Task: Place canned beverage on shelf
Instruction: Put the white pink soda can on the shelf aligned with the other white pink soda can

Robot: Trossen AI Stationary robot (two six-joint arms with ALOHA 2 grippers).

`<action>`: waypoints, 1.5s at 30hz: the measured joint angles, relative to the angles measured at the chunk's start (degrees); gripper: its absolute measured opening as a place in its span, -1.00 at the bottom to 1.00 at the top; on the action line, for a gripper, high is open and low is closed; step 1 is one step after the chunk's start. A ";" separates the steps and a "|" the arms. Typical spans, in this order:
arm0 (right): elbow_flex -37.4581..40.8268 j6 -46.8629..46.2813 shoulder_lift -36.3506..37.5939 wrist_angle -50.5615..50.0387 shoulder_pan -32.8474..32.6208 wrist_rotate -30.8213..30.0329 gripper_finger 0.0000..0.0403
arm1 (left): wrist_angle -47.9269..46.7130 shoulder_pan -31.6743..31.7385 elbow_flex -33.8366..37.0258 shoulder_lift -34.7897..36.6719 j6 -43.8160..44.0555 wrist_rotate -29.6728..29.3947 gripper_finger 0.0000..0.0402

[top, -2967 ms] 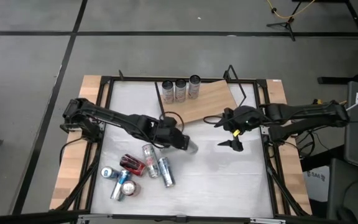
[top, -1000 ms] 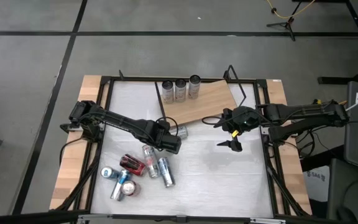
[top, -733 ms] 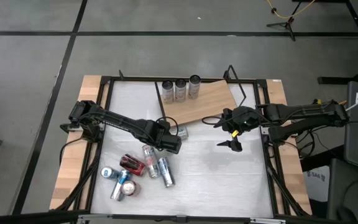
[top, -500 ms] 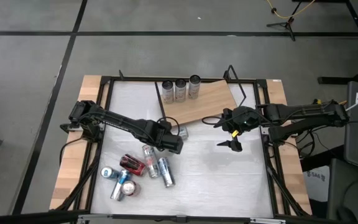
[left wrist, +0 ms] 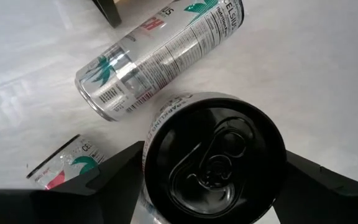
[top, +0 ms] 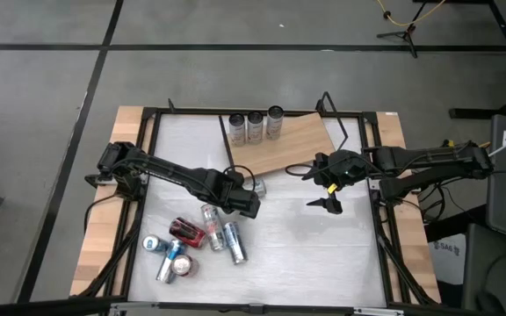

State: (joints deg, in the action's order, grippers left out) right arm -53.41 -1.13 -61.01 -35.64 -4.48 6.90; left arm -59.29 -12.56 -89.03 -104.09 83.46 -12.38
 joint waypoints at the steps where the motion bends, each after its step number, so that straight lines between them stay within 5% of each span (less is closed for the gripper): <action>1: 0.00 0.00 0.00 0.00 0.01 0.00 0.96 | -0.02 0.00 0.00 0.00 0.00 0.02 0.44; 14: 0.00 0.00 0.00 0.00 0.01 0.00 0.96 | 0.00 0.17 0.00 0.15 0.00 4.43 0.44; 45: 0.00 -0.02 0.00 -0.02 0.01 0.04 0.96 | 0.96 0.28 0.00 0.15 -1.48 4.59 0.44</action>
State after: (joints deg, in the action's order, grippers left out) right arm -53.41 -1.15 -61.01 -35.66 -4.48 6.94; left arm -58.33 -12.27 -89.03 -103.94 81.98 -7.79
